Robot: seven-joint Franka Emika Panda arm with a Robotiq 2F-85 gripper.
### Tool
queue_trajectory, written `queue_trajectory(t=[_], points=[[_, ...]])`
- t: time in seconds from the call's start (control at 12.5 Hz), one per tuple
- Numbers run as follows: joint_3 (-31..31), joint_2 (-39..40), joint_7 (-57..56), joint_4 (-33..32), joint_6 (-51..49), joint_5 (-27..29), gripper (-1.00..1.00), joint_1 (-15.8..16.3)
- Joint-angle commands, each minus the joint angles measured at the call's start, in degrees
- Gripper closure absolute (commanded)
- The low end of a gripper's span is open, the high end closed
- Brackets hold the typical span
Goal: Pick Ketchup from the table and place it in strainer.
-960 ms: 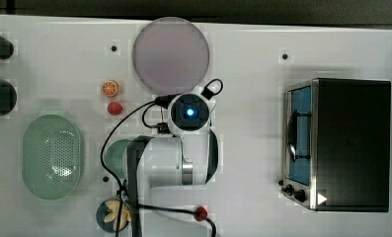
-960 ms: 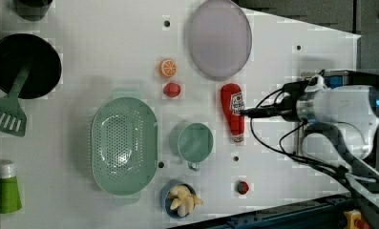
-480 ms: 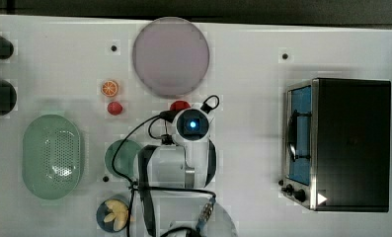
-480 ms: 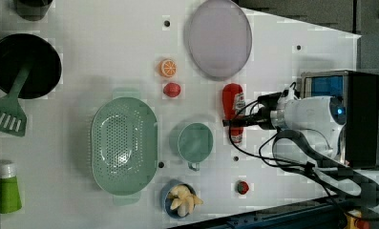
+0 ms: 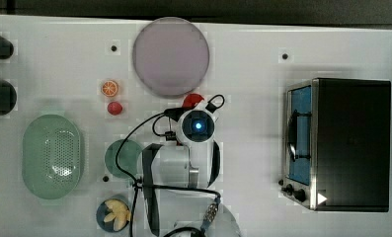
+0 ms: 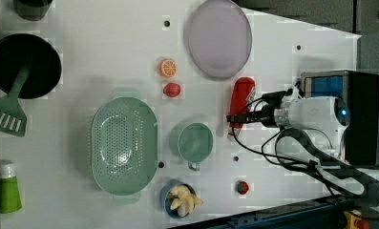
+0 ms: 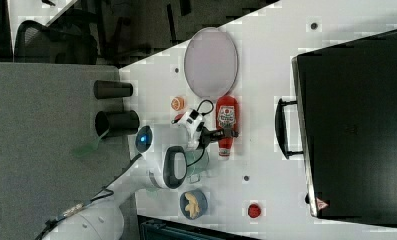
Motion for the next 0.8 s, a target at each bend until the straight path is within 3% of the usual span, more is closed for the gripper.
queue_trajectory(t=[0.08, 0.48, 0.8], points=[[1.3, -7.2, -1.8, 1.5, -3.9, 0.0, -0.25, 0.6], [4.5, -20.6, 1.8, 6.3, -23.1, 0.0, -0.25, 1.0], [9.5, -26.3, 14.0, 9.7, -32.1, 0.1, -0.25, 2.6]])
